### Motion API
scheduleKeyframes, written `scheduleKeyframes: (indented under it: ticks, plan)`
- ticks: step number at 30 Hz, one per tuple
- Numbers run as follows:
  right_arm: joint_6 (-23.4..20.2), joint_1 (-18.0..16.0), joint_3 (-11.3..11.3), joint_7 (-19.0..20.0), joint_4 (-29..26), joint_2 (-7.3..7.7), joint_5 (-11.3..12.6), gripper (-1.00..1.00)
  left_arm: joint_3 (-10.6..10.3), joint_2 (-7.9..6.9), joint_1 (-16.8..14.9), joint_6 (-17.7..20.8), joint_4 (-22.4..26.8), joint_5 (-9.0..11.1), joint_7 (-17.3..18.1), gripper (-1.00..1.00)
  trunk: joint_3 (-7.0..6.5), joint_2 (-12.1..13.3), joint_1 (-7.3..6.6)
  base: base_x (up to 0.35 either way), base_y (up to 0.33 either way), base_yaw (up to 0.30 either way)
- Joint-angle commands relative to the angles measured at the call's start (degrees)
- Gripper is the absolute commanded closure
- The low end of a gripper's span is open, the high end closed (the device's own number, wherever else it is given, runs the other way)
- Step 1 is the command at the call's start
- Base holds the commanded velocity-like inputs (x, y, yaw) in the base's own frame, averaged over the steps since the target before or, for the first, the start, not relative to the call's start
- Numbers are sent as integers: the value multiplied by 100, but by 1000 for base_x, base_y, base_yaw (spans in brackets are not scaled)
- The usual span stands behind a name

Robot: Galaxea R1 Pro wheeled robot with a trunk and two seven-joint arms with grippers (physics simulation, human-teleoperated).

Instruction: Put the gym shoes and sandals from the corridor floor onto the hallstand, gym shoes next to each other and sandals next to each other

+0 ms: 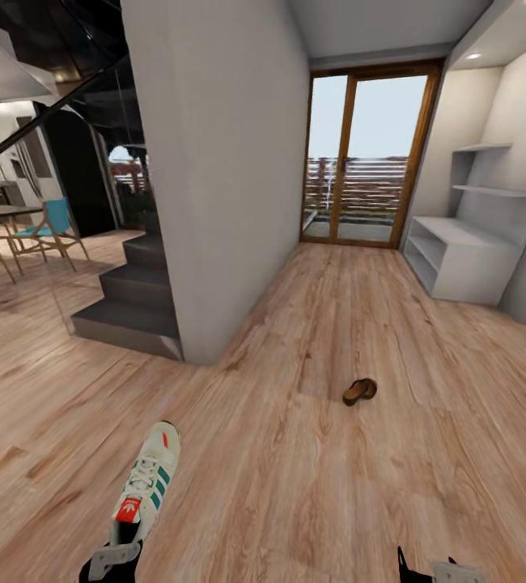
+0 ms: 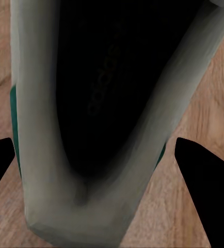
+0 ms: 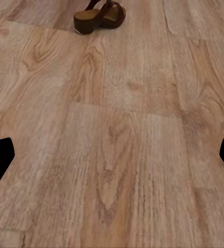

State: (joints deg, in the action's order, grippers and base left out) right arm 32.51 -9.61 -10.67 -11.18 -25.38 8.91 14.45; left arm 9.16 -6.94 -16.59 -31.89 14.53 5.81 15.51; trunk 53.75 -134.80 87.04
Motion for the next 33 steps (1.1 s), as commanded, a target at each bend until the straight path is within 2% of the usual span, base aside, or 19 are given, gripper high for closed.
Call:
scheduleKeyframes:
  ticks: [1,11,21,33]
  plan:
    - [18,-6,-49,-33,1,6,40,-100,15,-1,-2,-1,-3,61,66,100,3,-2,2,337,0,-295]
    - [18,-6,-49,-39,-1,6,40,-100,15,-1,-2,-1,-2,61,70,100,-27,-2,2,337,0,-276]
    - [18,-6,-48,-42,-2,6,40,-100,22,-1,-2,-1,6,61,69,100,-24,-2,2,333,97,-30]
    - [18,-6,-49,-39,-11,6,40,-100,24,-1,-2,-1,6,61,69,100,54,-2,2,313,157,-163]
